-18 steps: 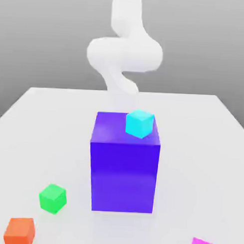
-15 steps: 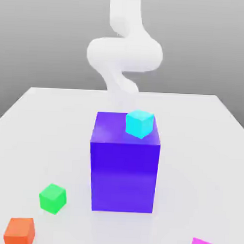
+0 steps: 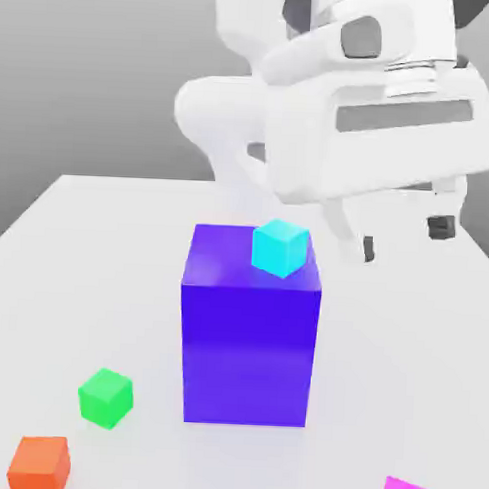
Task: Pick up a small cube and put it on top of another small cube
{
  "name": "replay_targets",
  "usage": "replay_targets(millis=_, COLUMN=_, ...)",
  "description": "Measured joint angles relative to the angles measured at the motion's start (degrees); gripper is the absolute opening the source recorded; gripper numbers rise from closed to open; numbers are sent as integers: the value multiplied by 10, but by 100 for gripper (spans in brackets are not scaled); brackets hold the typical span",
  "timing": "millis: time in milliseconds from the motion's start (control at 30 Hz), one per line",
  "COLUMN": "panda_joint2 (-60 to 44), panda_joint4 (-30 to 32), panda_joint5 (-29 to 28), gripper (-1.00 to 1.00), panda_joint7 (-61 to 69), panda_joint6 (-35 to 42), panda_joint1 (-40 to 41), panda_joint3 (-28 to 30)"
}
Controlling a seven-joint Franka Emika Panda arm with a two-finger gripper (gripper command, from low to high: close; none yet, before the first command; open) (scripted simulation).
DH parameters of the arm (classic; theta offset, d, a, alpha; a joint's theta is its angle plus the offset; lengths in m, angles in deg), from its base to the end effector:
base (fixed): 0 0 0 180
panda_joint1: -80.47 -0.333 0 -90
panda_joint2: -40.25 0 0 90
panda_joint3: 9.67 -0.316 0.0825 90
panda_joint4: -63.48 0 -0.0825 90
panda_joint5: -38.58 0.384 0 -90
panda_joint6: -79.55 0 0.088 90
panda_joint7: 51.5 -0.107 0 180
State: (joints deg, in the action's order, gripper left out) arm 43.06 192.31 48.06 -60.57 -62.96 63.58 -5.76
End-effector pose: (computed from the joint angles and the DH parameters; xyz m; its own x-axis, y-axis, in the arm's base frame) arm 0.5271 0.1205 0.4158 0.9658 -0.0702 0.2496 -0.0254 -0.9837 -0.1781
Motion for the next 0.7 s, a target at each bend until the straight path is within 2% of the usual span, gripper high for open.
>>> replay_targets(millis=200, panda_joint2=-121, panda_joint4=-7, panda_joint5=-14, gripper=0, panda_joint7=78, panda_joint6=-35, panda_joint1=-21, panda_joint3=-14)
replay_targets(millis=400, panda_joint2=-237, panda_joint4=-14, panda_joint5=-69, gripper=0, panda_joint7=127, panda_joint6=-71, panda_joint1=-42, panda_joint3=-22)
replay_targets(millis=533, panda_joint2=-320, panda_joint4=-29, panda_joint5=-77, gripper=0, panda_joint7=136, panda_joint6=-127, panda_joint1=-44, panda_joint3=-24)
replay_targets(millis=567, panda_joint2=-338, panda_joint4=-33, panda_joint5=-77, gripper=-100, panda_joint7=137, panda_joint6=-140, panda_joint1=-44, panda_joint3=-25)
replay_targets(millis=700, panda_joint2=-338, panda_joint4=-33, panda_joint5=-77, gripper=-100, panda_joint7=137, panda_joint6=-140, panda_joint1=-44, panda_joint3=-25)
